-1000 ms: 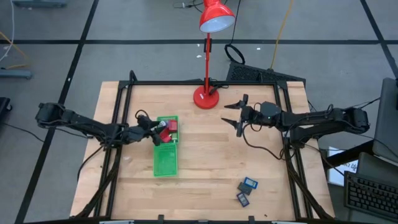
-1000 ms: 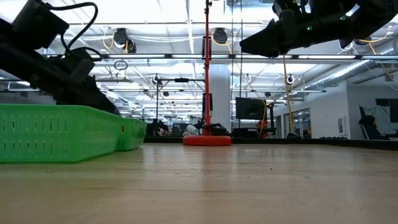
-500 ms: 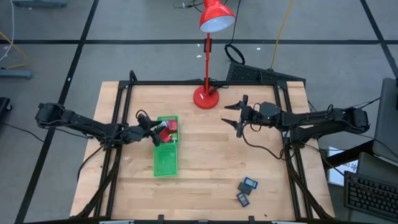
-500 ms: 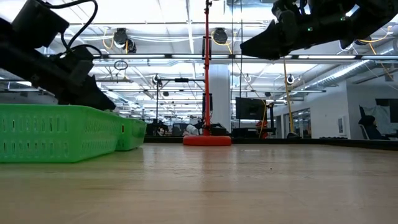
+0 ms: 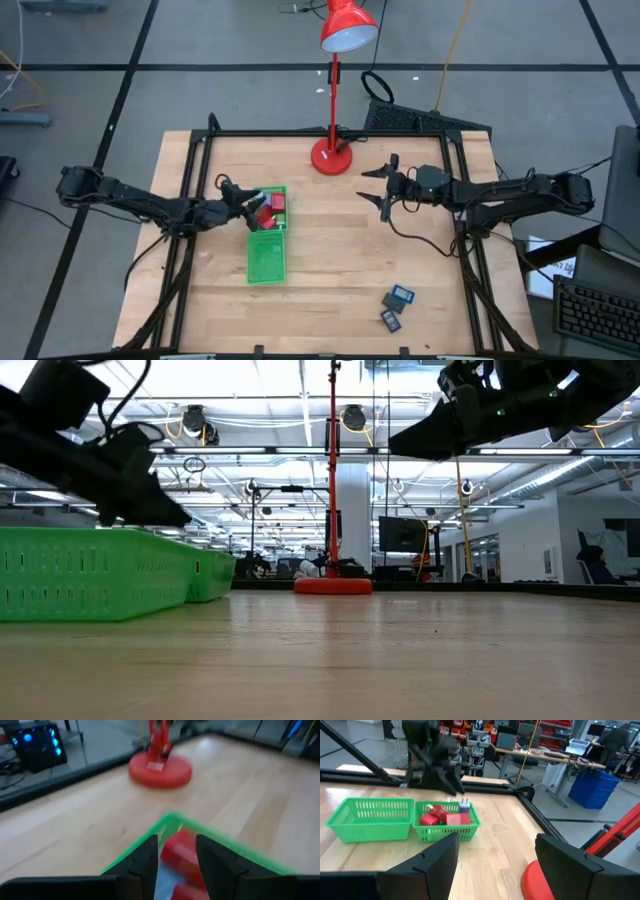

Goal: Pick & Place Office items
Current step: Put the violet charger adapter into the top green bin, then put the top blue digital timer into the bottom green bin

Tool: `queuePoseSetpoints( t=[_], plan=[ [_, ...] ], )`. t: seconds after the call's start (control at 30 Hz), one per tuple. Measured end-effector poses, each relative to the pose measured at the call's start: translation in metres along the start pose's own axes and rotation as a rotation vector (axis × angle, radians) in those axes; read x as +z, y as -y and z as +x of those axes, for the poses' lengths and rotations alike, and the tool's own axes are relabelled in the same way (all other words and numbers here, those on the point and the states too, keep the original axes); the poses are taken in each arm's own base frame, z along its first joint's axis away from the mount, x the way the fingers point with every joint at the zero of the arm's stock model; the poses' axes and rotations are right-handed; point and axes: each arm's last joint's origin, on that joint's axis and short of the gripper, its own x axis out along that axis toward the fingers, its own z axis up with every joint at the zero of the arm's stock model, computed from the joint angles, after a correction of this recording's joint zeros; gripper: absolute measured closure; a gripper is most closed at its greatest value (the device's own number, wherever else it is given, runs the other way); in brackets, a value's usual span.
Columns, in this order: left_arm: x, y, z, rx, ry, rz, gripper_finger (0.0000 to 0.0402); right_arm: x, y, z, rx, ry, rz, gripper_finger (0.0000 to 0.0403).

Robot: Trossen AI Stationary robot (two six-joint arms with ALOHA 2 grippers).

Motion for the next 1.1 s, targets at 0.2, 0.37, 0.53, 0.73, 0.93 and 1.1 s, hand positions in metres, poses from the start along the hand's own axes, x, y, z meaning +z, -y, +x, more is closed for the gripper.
queuePoseSetpoints(
  t=[0.2,0.37,0.53,0.73,0.93,1.1],
  plan=[
    [0.019,0.011,-0.004,-0.191,0.129,-0.044,0.0250,-0.002,-0.001,0.000,0.022,-0.015,0.022,0.0149],
    [0.043,0.017,-0.024,-0.432,0.318,0.016,0.0225,0.000,-0.014,-0.002,0.274,0.021,0.021,0.0153],
    [0.055,0.009,-0.052,-0.647,0.401,-0.002,0.0196,0.005,-0.043,-0.008,0.573,0.078,-0.007,0.0163],
    [0.043,-0.006,-0.061,-0.576,0.288,-0.017,0.0174,0.002,-0.083,-0.021,0.597,-0.005,-0.019,0.0171],
    [0.038,-0.013,-0.060,-0.429,0.243,-0.126,0.0177,-0.005,-0.124,-0.046,0.378,-0.180,-0.067,0.0172],
    [0.039,-0.013,-0.060,-0.425,0.249,-0.140,0.0187,0.006,-0.150,-0.070,0.349,-0.269,0.025,0.0172]
  ],
)
